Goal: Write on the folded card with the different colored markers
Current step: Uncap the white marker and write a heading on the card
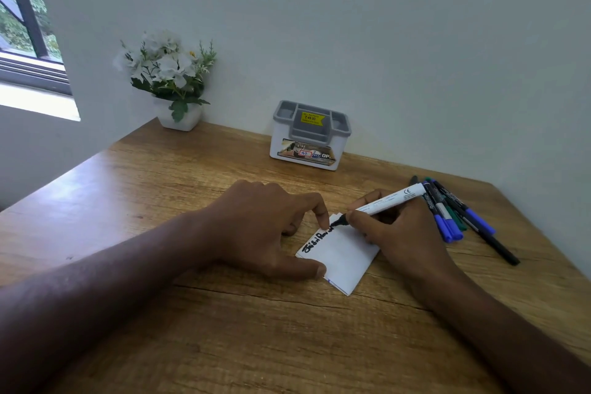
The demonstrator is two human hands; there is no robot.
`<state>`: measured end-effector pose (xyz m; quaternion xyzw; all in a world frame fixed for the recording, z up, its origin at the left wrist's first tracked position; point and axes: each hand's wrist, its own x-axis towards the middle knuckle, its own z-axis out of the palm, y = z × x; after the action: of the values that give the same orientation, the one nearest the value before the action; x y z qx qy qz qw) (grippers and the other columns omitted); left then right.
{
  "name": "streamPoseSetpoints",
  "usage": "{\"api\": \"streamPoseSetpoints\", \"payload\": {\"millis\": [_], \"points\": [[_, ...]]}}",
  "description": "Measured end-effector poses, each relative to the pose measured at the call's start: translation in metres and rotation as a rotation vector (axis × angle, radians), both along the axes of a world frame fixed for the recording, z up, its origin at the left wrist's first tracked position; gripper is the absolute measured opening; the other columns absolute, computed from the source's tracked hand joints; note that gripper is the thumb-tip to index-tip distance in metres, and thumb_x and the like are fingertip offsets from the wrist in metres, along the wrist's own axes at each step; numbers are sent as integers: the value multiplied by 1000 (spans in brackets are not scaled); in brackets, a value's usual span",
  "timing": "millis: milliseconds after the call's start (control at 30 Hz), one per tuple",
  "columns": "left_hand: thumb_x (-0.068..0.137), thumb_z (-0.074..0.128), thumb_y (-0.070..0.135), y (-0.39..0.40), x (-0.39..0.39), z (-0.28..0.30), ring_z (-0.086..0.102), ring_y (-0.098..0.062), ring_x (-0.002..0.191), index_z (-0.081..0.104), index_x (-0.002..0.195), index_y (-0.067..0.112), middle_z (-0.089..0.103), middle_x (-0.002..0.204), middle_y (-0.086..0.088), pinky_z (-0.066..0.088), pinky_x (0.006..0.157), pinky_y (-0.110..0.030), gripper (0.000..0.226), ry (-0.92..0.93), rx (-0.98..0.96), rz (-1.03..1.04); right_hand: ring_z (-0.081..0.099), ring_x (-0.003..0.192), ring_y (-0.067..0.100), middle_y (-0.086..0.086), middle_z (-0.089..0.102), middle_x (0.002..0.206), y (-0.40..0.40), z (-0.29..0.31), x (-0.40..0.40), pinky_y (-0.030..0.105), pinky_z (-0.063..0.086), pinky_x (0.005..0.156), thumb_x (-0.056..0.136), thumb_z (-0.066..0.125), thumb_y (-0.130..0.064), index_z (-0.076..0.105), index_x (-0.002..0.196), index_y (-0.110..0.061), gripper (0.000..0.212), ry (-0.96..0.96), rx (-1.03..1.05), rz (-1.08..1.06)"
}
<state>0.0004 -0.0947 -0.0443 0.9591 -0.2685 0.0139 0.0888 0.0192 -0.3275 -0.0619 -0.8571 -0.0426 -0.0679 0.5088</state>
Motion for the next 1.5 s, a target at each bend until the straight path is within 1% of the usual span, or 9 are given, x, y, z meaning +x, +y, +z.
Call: {"api": "streamPoseSetpoints", "payload": {"millis": [133,233,333,567,767,1000,1167,1300,1500], "points": [[79,58,88,0,0,0,49,-1,69,42,129,56,53,77,16,31,60,-28,62,7,2,-1,72,86,12,-5,76,89,-1,-1,0,26,59,67,81,83,-30,76,88,-25,11,6,7,0],[79,58,88,-1,1,0,48,-1,68,42,130,56,53,78,16,31,60,-28,62,9,8,1,72,85,11,-5,76,88,-1,-1,1,22,57,64,83,82,-29,76,86,-25,8,0,-6,7],[79,58,88,-1,0,1,48,-1,67,42,130,56,52,77,17,31,59,-28,62,7,11,-3,73,88,12,-3,77,93,-2,-2,3,23,57,65,83,82,-32,77,95,-23,16,5,0,-11],[79,58,89,0,0,0,48,0,66,42,129,56,52,76,16,29,59,-28,62,-5,-1,-3,73,92,15,-1,77,98,-3,-5,5,27,60,69,80,83,-36,76,101,-21,27,15,-1,-35],[80,57,88,0,0,0,48,0,68,42,135,57,52,77,18,30,59,-28,65,-3,6,-2,74,87,12,-3,78,92,-3,-4,4,21,57,63,81,83,-35,77,99,-23,22,-4,-14,-27],[80,56,89,0,0,1,48,-1,68,41,137,57,52,77,18,31,59,-28,67,1,18,-4,74,86,14,0,77,90,-4,-3,4,23,57,65,83,83,-27,75,95,-21,16,1,32,-36],[81,57,87,-1,-1,2,47,-1,67,42,136,56,50,77,18,31,59,-28,65,12,25,-4,73,85,9,-5,77,91,-2,-3,4,18,55,62,82,84,-35,75,100,-24,23,-9,-13,-43],[80,58,88,0,0,1,47,0,67,43,136,56,51,77,18,29,58,-28,66,-5,17,-3,74,89,14,-1,77,93,-4,-5,7,25,59,68,82,84,-32,75,101,-21,24,2,7,-58],[81,57,87,0,0,2,48,-1,68,42,137,56,51,77,18,29,59,-27,66,3,26,-3,73,90,13,-1,77,92,-4,-4,6,26,59,71,82,83,-29,75,99,-23,20,-2,14,-73]]}}
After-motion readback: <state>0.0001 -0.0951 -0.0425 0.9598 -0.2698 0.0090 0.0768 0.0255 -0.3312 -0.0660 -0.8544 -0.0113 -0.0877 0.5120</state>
